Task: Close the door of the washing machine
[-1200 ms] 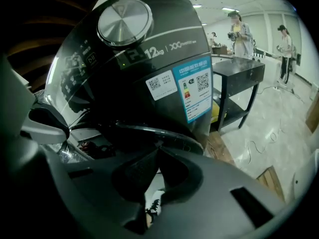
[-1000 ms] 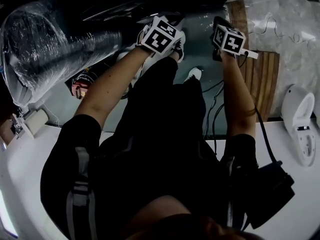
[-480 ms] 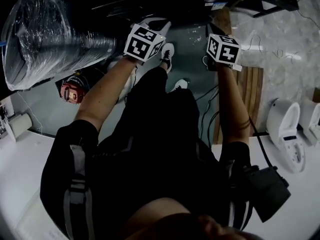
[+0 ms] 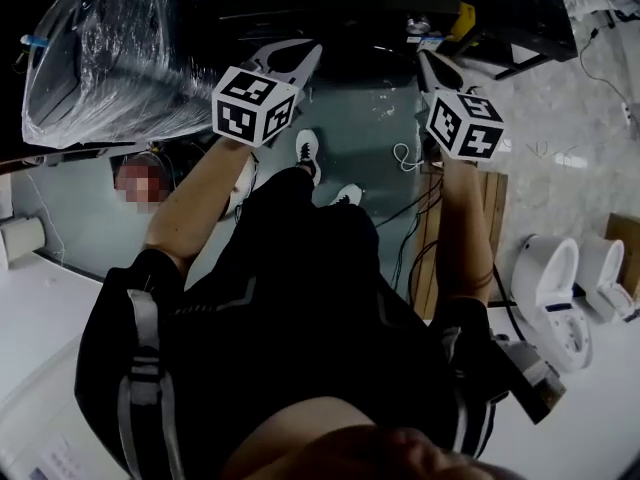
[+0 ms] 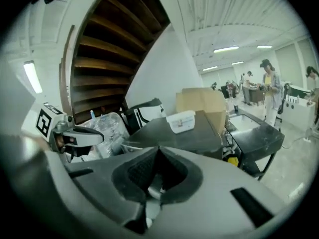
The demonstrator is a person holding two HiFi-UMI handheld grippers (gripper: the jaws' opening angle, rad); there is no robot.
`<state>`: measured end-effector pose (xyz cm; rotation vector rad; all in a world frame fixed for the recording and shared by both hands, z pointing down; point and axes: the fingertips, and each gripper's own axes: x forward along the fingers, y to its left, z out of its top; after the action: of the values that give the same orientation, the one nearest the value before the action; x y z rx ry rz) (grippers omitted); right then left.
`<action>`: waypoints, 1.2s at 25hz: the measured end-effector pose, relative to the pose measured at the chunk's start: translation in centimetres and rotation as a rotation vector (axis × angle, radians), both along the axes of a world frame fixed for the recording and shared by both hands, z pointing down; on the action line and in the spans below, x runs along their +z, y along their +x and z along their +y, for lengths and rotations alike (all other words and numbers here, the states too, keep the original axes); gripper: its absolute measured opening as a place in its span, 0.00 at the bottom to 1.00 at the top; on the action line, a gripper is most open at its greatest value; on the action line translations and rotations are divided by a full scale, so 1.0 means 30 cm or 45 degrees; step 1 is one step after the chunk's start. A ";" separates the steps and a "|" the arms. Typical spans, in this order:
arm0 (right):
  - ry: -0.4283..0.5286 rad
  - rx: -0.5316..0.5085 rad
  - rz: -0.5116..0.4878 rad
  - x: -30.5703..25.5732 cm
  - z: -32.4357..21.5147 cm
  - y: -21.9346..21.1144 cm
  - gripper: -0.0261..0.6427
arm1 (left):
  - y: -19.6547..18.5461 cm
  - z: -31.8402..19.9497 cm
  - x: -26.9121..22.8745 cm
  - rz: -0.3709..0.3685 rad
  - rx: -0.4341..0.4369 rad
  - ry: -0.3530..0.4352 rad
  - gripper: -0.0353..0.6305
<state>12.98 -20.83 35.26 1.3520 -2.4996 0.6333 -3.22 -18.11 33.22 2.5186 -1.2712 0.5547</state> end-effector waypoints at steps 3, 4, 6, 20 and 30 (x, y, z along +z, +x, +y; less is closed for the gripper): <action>0.098 -0.015 -0.012 -0.151 0.028 -0.034 0.05 | -0.058 0.025 -0.119 0.033 -0.016 0.060 0.06; 0.115 -0.007 -0.005 -0.187 0.035 -0.043 0.05 | -0.077 0.032 -0.156 0.038 -0.022 0.088 0.06; 0.129 0.008 0.011 -0.241 0.050 -0.058 0.05 | -0.115 0.046 -0.215 0.049 -0.033 0.129 0.06; 0.275 0.137 0.032 -0.506 0.110 -0.251 0.05 | -0.490 0.073 -0.435 0.141 -0.109 0.306 0.06; 0.394 0.160 0.082 -0.654 0.182 -0.366 0.05 | -0.708 0.135 -0.578 0.131 -0.198 0.431 0.06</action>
<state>2.00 -15.36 15.63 1.6165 -2.5529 0.2251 -24.46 -14.06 15.87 2.6355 -1.6197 0.1840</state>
